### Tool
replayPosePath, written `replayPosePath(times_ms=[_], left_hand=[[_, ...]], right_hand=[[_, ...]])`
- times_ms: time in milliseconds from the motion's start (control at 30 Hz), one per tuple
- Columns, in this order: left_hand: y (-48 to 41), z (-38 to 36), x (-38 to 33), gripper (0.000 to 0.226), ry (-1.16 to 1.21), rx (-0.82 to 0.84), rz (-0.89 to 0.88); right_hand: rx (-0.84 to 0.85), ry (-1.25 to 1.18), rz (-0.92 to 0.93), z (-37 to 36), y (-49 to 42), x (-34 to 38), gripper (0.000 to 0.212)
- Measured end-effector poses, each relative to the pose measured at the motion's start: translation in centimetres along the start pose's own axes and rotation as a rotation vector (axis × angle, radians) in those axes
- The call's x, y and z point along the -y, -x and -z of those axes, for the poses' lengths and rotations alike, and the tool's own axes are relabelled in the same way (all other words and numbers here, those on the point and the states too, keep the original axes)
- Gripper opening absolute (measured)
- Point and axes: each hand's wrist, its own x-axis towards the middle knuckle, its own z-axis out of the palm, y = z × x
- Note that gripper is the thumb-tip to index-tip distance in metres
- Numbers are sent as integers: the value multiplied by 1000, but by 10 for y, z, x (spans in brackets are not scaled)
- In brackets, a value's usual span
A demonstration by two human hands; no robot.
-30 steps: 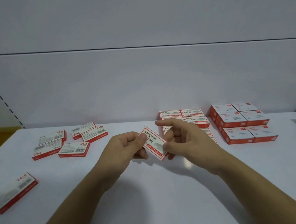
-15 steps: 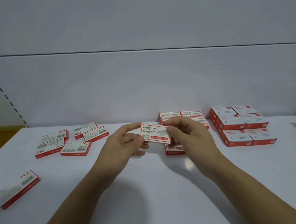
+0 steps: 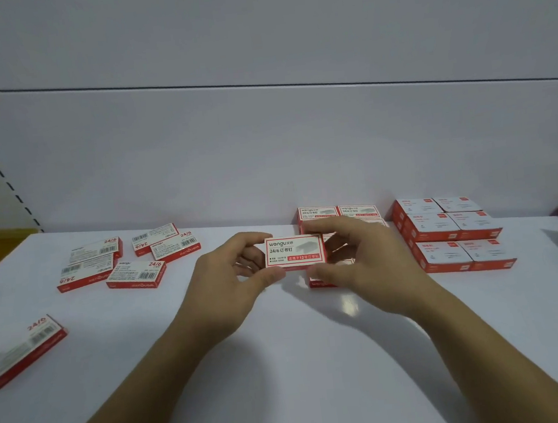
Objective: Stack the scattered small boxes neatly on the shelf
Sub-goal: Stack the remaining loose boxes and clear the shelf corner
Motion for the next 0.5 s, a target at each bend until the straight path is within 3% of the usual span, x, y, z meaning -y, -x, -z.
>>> replayPosePath(times_ms=[100, 233, 500], left_hand=[[1, -1, 1, 41, -29, 14, -24], [1, -6, 4, 46, -118, 56, -58], [0, -5, 14, 66, -576, 248, -22]], right_hand=[[20, 333, 123, -5, 2, 2, 51], [4, 591, 204, 0, 2, 2, 45], [-171, 699, 49, 25, -10, -22, 48]])
